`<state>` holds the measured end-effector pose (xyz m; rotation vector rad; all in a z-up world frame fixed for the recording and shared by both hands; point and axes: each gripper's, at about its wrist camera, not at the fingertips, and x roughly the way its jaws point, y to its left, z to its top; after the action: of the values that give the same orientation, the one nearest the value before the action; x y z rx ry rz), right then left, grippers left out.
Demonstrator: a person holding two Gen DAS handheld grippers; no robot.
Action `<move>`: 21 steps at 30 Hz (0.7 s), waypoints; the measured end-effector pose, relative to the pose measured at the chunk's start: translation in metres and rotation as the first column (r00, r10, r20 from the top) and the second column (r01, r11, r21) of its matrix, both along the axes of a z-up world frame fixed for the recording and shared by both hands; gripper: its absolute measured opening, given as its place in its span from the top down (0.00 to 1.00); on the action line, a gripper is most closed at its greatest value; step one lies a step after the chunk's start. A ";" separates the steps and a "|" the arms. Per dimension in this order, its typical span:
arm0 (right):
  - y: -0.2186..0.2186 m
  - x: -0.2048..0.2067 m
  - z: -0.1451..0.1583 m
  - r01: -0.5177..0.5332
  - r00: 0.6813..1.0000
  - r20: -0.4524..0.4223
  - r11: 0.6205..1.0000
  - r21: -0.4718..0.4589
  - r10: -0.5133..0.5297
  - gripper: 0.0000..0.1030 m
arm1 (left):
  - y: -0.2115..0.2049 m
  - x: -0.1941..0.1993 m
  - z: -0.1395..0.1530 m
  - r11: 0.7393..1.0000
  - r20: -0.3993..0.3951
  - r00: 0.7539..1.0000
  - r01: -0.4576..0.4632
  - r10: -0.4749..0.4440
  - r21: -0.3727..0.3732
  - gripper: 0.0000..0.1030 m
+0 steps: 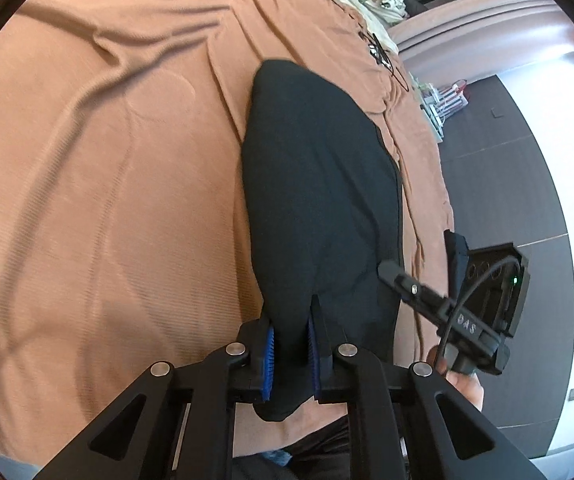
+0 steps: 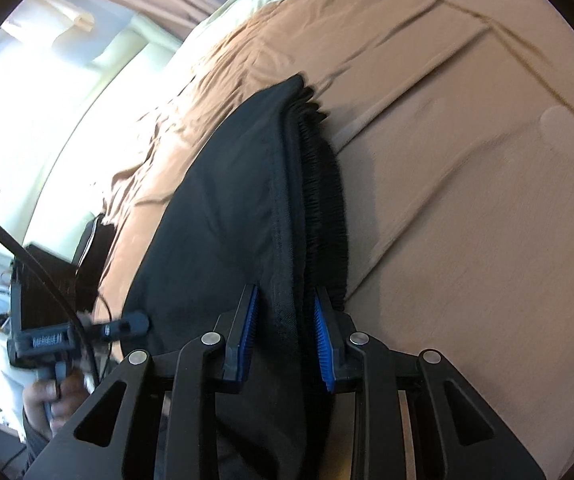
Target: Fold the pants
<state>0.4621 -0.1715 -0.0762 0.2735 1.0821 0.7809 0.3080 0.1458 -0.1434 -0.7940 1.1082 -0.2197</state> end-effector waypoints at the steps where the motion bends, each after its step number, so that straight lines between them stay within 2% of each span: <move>1: 0.002 0.000 0.000 -0.014 1.000 -0.003 1.000 -0.002 0.014 0.77 | 0.004 0.000 0.000 1.000 -0.005 1.000 -0.001 0.001 0.005 0.86; 5: 0.008 -0.005 0.000 -0.079 0.997 -0.012 0.997 -0.006 0.079 0.77 | 0.011 0.002 -0.003 1.000 -0.033 0.999 0.009 -0.009 0.021 0.86; 9: 0.003 0.004 0.003 -0.068 0.997 -0.024 0.997 0.031 0.069 0.75 | 0.011 0.008 -0.001 0.999 -0.041 0.999 0.026 -0.024 0.044 0.81; 10: 0.000 0.006 0.003 -0.062 0.998 -0.026 0.997 0.040 0.063 0.72 | 0.011 0.011 0.000 0.998 -0.040 0.999 0.029 -0.027 0.050 0.77; 11: -0.003 0.009 0.003 -0.047 0.998 -0.026 0.998 0.048 0.048 0.61 | 0.013 0.012 0.000 0.998 -0.038 0.999 0.030 -0.028 0.052 0.74; 12: -0.007 0.011 0.003 -0.029 0.999 -0.025 0.998 0.054 0.031 0.46 | 0.014 0.014 0.001 0.998 -0.032 0.999 0.026 -0.025 0.057 0.67; 13: -0.010 0.015 0.003 -0.016 1.000 -0.023 0.998 0.061 0.018 0.40 | 0.015 0.013 0.001 0.998 -0.026 0.999 0.023 -0.022 0.063 0.60; 16: -0.013 0.016 0.001 -0.008 1.000 -0.024 0.995 0.096 0.010 0.38 | 0.020 0.018 0.004 0.997 -0.007 1.000 0.010 -0.009 0.071 0.48; 21: -0.017 0.033 -0.008 0.037 0.997 -0.065 0.990 0.138 -0.029 0.38 | 0.029 0.029 0.002 0.998 0.006 1.000 -0.009 0.008 0.065 0.46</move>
<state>0.4947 -0.1890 -0.0840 0.4358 1.0807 0.8242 0.3375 0.1746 -0.1413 -0.7398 1.1011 -0.1781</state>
